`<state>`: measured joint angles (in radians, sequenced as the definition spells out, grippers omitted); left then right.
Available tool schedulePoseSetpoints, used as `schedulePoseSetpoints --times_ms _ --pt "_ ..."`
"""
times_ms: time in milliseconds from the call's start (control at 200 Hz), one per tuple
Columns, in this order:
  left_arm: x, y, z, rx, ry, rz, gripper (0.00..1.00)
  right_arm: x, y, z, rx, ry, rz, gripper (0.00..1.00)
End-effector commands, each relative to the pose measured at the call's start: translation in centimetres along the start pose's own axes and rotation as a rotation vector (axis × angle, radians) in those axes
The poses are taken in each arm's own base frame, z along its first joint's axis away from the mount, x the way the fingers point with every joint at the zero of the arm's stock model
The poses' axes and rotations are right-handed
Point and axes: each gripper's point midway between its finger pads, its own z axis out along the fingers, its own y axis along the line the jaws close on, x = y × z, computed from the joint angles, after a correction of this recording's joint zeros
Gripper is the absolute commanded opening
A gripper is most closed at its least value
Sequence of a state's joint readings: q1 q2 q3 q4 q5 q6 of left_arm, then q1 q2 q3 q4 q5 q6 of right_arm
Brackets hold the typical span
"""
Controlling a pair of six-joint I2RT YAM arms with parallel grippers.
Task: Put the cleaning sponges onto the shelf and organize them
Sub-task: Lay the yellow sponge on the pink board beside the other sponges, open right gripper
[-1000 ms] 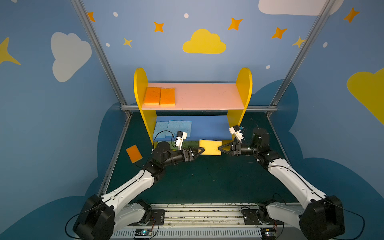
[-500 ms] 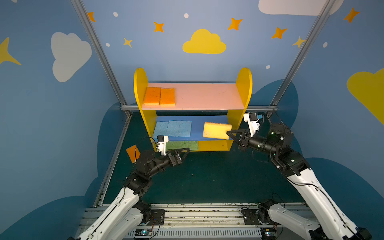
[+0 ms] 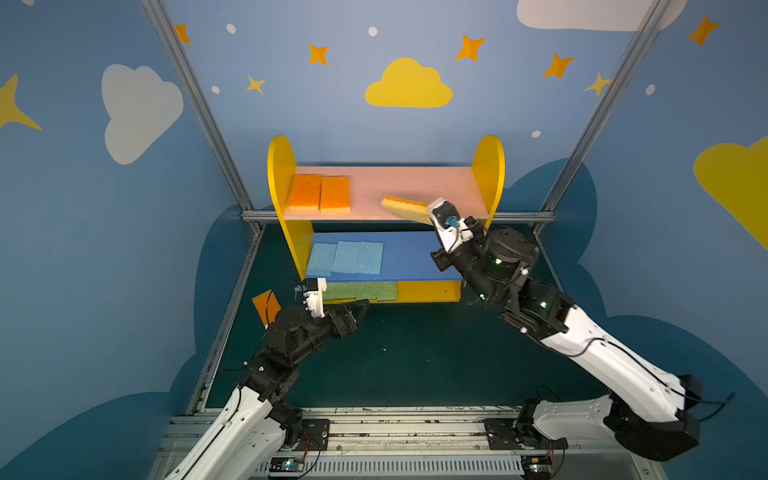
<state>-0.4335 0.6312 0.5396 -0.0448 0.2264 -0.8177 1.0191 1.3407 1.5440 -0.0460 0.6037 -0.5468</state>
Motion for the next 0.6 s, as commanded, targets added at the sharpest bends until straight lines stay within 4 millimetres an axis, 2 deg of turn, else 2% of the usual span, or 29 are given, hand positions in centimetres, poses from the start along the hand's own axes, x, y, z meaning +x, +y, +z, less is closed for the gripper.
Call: schedulePoseSetpoints --times_ms 0,135,305,481,596 --pt "-0.1 0.6 -0.3 -0.025 -0.017 0.023 1.0 -2.1 -4.1 1.7 0.284 0.009 -0.187 0.0" --pt "-0.2 0.6 -0.6 -0.022 -0.032 0.033 1.0 -2.5 -2.9 4.9 0.32 0.02 -0.313 0.0" --pt "-0.1 0.9 -0.8 -0.029 -0.04 0.047 1.0 -1.5 -0.2 8.5 0.31 0.057 -0.444 0.0" --pt "0.2 1.5 -0.9 -0.036 -0.048 0.041 1.0 -0.2 2.4 10.6 0.228 0.096 -0.444 0.0" --pt "0.4 1.8 -0.9 -0.035 -0.05 0.036 1.0 0.3 4.1 10.9 0.127 0.115 -0.382 0.0"
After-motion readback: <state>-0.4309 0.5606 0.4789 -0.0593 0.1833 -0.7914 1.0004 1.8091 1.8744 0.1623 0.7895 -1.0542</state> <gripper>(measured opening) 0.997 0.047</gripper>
